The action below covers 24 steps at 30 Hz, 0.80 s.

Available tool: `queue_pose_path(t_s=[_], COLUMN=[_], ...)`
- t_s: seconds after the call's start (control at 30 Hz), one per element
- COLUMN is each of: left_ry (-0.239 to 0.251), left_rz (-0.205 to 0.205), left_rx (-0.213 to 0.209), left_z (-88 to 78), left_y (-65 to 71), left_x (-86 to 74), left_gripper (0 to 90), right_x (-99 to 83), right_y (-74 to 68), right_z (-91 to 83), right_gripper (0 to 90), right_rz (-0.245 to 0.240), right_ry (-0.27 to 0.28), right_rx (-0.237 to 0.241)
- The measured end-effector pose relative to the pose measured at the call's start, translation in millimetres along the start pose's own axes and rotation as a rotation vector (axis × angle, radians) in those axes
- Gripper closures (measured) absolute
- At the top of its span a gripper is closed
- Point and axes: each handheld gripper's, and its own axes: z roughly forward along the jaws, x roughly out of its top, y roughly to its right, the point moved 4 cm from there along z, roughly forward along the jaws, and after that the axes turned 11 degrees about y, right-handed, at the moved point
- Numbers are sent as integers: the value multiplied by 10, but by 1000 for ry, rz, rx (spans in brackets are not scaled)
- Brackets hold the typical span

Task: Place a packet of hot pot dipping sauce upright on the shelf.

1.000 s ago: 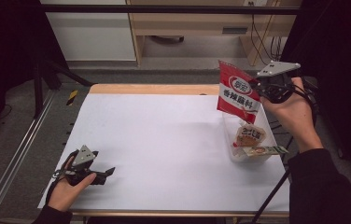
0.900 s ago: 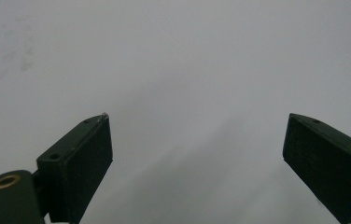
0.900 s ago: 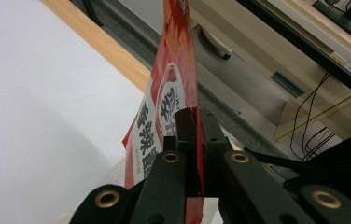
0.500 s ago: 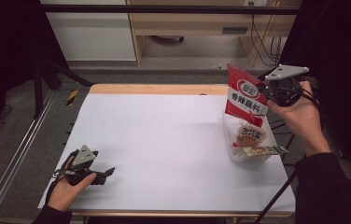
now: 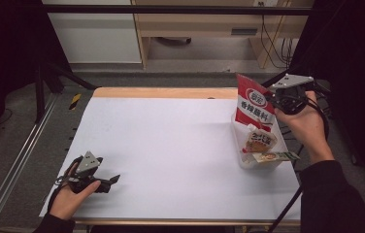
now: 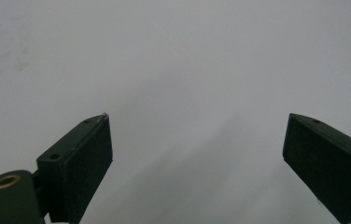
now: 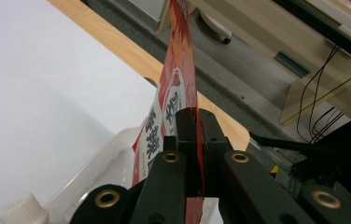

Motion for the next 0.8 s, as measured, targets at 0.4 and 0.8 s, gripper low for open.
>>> queue_pose_path(t_s=[0.4, 0.8], left_ry=[-12, -26], left_rz=[9, 28], left_rx=[3, -3], left_z=[9, 23], left_y=[6, 32], left_x=[-10, -16], left_gripper=[82, 82], right_x=[-209, -350], right_y=[-26, -29], right_z=[44, -76], right_gripper=[900, 897], right_rz=[63, 91], right_ry=[15, -31], right_rx=[23, 18])
